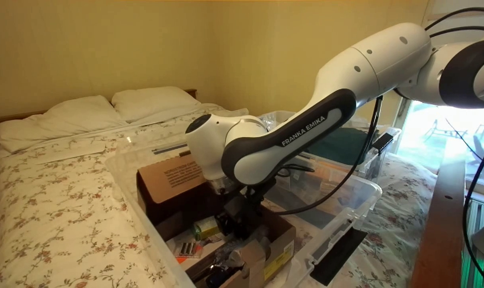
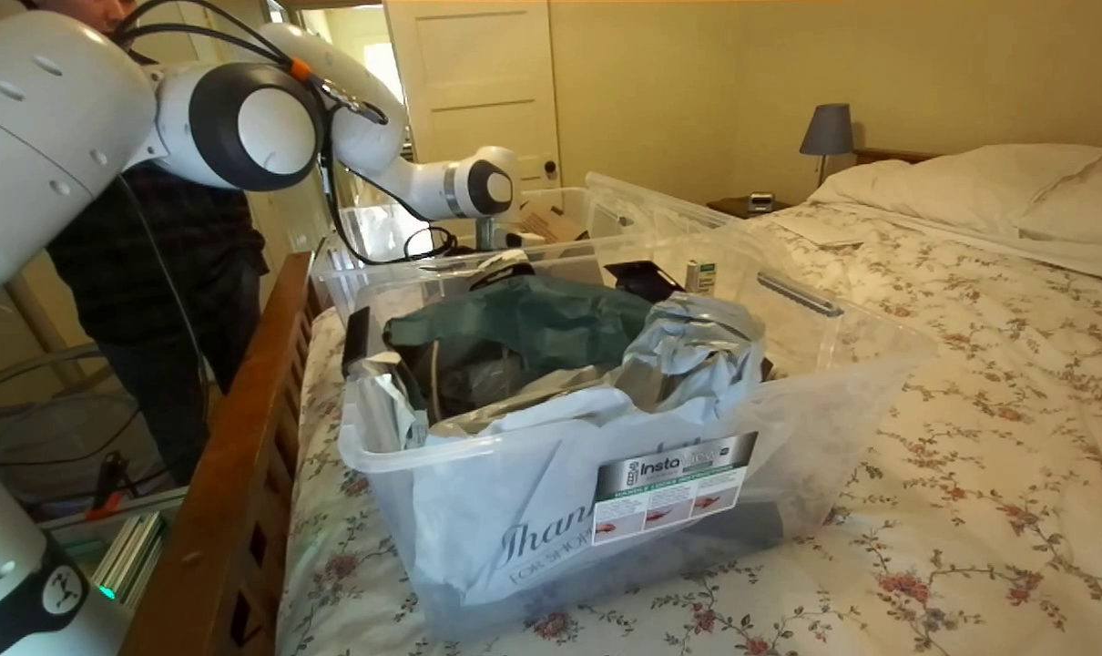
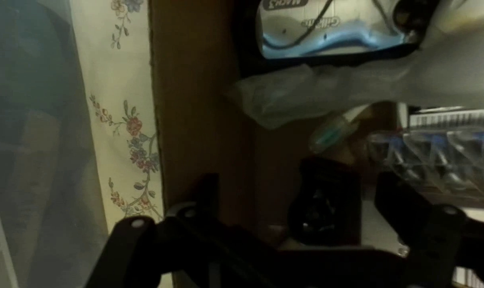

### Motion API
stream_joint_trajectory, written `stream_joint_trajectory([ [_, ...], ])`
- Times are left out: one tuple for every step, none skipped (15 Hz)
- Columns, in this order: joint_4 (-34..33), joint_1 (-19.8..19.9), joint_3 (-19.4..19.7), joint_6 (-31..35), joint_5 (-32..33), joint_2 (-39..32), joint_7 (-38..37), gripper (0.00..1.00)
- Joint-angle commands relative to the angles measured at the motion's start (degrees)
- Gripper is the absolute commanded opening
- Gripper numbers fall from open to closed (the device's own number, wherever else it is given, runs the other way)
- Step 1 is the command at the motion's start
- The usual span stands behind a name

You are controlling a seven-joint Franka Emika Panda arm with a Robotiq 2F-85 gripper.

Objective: Shift one object to the crate on the right

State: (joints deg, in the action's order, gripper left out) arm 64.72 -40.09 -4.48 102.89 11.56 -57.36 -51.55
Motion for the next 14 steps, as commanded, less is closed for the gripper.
stream_joint_trajectory([
  [4.6, -0.7, 3.5, -3.0, 1.9, 2.2, -5.6, 1.0],
  [3.8, -0.6, 3.2, -5.0, 0.7, 1.7, -6.5, 1.0],
  [3.5, -0.8, 3.3, -6.0, 0.6, 1.4, -6.7, 1.0],
  [3.3, -0.6, 2.9, -7.3, 0.1, 1.4, -6.9, 1.0],
  [4.0, 0.1, 2.1, -7.5, -0.8, 2.1, -5.9, 1.0],
  [4.7, 0.7, 1.4, -7.1, -1.4, 2.7, -4.9, 1.0],
  [5.4, 1.1, 1.0, -6.1, -1.8, 3.4, -3.9, 1.0],
  [5.2, 1.4, 0.5, -6.1, -2.3, 3.3, -3.2, 1.0],
  [4.7, 1.8, -0.4, -5.6, -3.1, 3.0, -2.0, 1.0],
  [3.5, 1.6, -0.9, -6.1, -3.7, 2.2, -1.5, 1.0],
  [2.8, 1.8, -1.6, -5.4, -4.3, 1.7, -0.5, 1.0],
  [1.8, 2.1, -2.4, -5.5, -5.4, 0.9, 0.0, 1.0],
  [1.0, 2.3, -3.1, -6.1, -6.5, 0.4, 0.0, 1.0],
  [0.8, 2.3, -3.5, -5.8, -7.1, 0.2, -0.4, 1.0],
])
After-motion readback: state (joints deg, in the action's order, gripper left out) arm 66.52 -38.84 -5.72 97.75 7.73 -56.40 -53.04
